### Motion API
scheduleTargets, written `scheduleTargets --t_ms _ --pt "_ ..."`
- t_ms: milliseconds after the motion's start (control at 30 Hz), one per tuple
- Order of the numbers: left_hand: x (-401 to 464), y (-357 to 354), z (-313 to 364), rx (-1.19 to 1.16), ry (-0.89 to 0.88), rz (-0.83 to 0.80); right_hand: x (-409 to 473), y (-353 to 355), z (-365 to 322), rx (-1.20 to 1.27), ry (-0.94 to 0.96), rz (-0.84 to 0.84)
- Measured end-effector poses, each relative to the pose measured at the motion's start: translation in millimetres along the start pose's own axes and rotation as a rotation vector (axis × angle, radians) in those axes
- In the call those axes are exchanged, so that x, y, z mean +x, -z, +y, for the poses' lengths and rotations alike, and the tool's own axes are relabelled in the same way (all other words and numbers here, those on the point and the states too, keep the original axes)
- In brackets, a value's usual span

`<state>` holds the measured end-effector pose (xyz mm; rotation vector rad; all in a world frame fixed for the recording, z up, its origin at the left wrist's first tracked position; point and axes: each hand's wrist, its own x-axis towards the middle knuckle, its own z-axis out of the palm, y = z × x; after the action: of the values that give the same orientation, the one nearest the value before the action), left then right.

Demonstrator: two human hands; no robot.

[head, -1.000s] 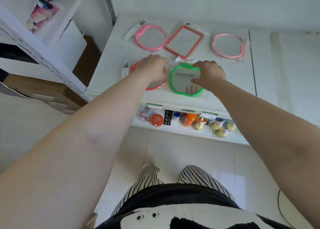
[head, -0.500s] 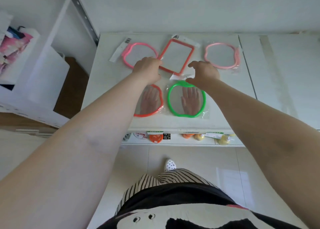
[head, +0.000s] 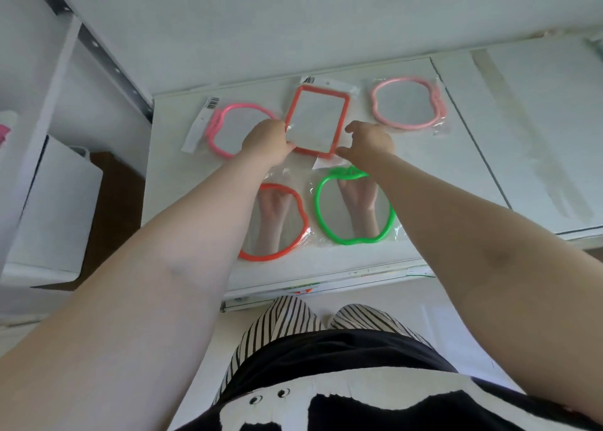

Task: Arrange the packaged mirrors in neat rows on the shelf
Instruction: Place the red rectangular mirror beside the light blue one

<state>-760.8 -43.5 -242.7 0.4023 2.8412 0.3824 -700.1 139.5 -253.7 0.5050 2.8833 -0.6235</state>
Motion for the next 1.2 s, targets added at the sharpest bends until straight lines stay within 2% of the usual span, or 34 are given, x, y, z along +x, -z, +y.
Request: scheduleTargets --t_ms 167,300,500,633,833,1067,1200 --pt "12.9 -16.9 6.0 0.019 0.024 -0.096 14.5 -16.9 -4.3 -0.078 -0.129 0.005" --pt "17.1 -25.2 5.9 -0.044 0.057 -0.020 22.3 -34.0 -9.6 0.087 -0.202 0.060" --pt "12.3 -23.9 12.7 -0.440 0.250 0.024 19.8 -31.2 -16.4 0.631 -0.283 0.161" --pt "4.8 -15.1 20.8 -0.942 0.443 -0.001 12.8 -11.0 -20.9 0.979 -0.379 0.197" --pt "-17.6 16.0 39.0 -1.179 0.584 -0.028 -15.8 27.4 -16.9 1.333 -0.400 0.160" --pt "-62.3 15.7 58.2 -1.183 0.558 0.003 -63.9 41.5 6.8 1.197 -0.337 0.067" --pt "-91.5 10.2 64.7 -1.150 0.486 0.093 -93.0 42.8 20.2 1.152 -0.327 0.105"
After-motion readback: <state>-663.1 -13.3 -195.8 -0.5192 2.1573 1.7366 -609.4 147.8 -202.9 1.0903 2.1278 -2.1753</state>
